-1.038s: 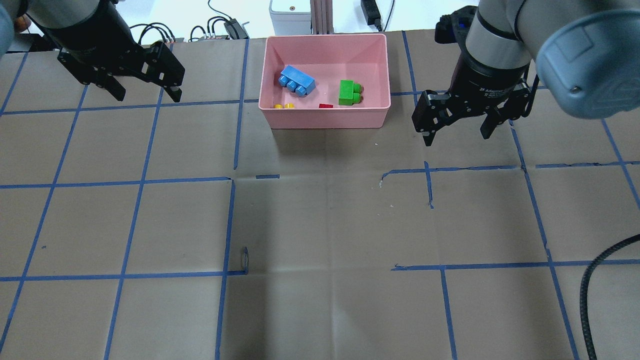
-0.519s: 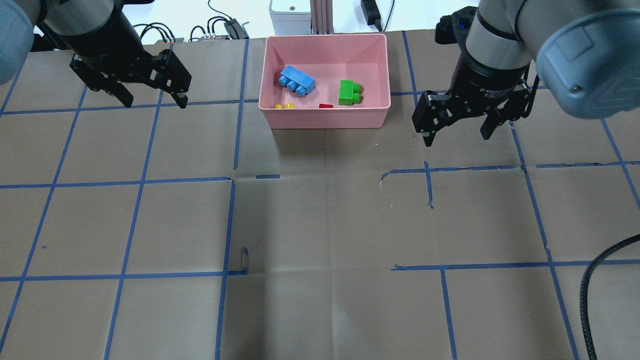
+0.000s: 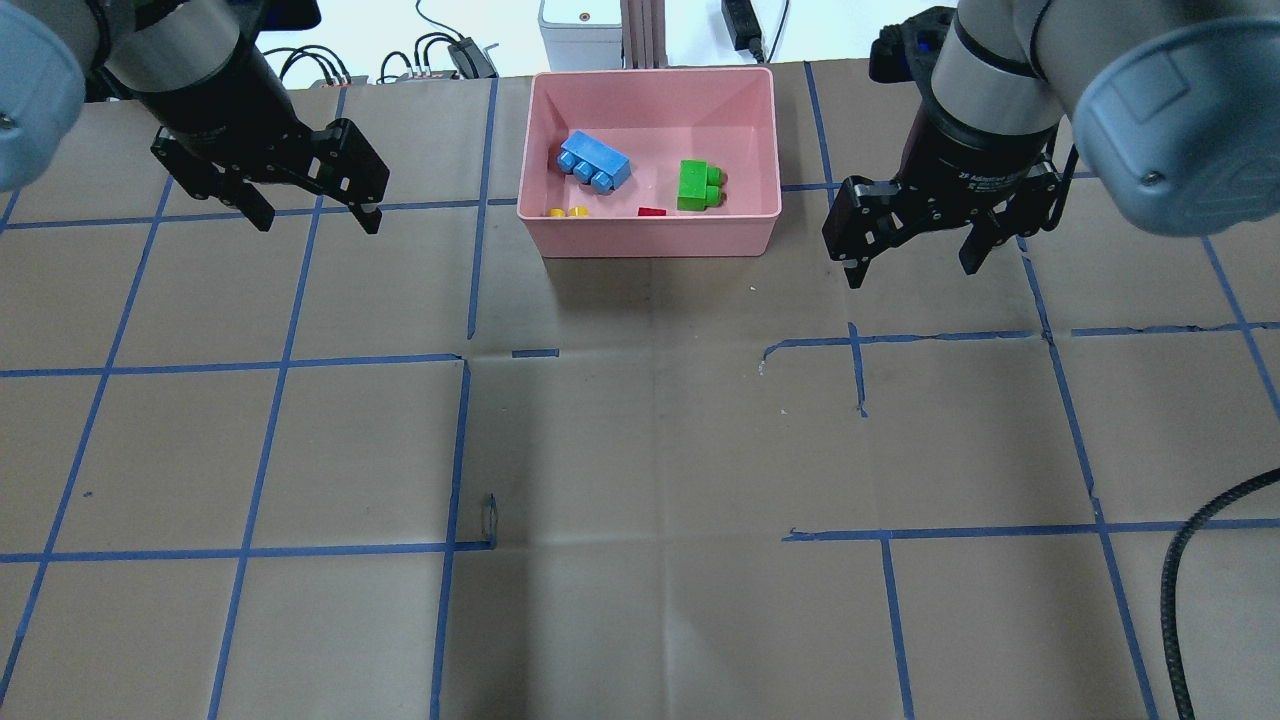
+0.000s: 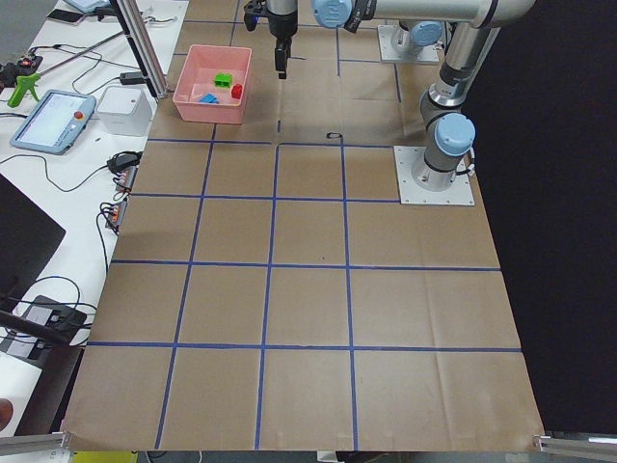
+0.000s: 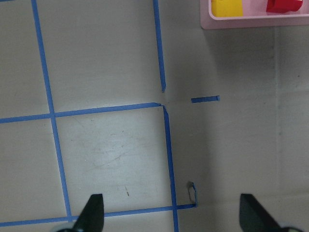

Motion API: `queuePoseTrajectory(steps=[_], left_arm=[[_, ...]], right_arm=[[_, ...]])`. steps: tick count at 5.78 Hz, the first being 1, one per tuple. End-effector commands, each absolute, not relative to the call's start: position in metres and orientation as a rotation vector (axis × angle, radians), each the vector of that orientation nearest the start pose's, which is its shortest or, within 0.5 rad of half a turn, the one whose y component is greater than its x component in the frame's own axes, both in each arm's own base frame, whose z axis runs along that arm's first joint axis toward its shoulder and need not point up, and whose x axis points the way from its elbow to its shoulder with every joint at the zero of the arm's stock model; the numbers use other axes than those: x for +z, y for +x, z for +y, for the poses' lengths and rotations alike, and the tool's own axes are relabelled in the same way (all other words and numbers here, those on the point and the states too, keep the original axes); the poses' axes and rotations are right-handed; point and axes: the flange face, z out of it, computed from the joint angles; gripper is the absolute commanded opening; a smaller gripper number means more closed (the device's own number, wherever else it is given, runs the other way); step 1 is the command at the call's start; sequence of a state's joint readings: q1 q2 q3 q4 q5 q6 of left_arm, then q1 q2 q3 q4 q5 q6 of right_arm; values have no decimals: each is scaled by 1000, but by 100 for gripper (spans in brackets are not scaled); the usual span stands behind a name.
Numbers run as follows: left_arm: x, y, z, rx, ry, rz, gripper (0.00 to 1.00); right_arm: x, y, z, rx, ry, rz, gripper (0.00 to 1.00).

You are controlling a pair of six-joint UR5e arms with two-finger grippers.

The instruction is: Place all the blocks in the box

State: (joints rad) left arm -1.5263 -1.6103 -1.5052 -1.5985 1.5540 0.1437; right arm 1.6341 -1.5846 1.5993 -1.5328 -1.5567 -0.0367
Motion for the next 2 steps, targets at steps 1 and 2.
queuePoseTrajectory(steps=[1, 2], left_arm=[[499, -112, -514, -5, 157, 3154, 100], [498, -112, -515, -21, 157, 3152, 100]], right_arm=[[479, 165, -473, 53, -156, 3125, 100], [475, 165, -472, 67, -158, 3125, 100]])
